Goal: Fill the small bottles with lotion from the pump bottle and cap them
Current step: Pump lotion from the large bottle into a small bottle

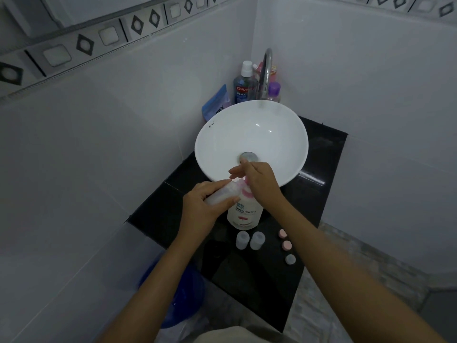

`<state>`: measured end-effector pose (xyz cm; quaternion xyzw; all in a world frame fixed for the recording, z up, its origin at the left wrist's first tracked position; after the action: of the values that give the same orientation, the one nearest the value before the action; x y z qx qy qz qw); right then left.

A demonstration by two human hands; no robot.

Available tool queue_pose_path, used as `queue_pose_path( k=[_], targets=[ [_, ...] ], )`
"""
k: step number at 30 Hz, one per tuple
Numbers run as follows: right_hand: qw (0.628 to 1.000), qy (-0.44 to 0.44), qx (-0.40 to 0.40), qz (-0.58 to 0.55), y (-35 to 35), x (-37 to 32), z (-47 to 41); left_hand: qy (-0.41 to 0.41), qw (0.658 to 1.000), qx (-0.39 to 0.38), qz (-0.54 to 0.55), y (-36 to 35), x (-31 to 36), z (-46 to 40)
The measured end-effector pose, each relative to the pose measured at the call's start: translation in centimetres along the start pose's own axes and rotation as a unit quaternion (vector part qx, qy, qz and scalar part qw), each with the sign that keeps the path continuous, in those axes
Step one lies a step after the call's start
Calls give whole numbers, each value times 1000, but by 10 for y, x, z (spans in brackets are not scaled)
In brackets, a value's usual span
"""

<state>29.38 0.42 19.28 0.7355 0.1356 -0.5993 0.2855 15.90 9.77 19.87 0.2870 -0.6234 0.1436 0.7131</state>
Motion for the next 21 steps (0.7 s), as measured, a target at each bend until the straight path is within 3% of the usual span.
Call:
queue_pose_path(
  k=[21],
  targets=[
    [1000,-3,-3,25,-3,5,6,35,999,-23,22,-4,-9,1]
  ],
)
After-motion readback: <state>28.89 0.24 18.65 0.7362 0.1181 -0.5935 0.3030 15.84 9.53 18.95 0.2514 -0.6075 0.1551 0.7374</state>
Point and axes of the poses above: each hand's wrist, its own z-axis away from the middle knuckle, its own y-axis out of the back of the hand, x = y × z, the point moved 8 cm from there along -z, towards the middle knuckle, and after that the axes turned 10 degrees about y, right-handed, at the moved point
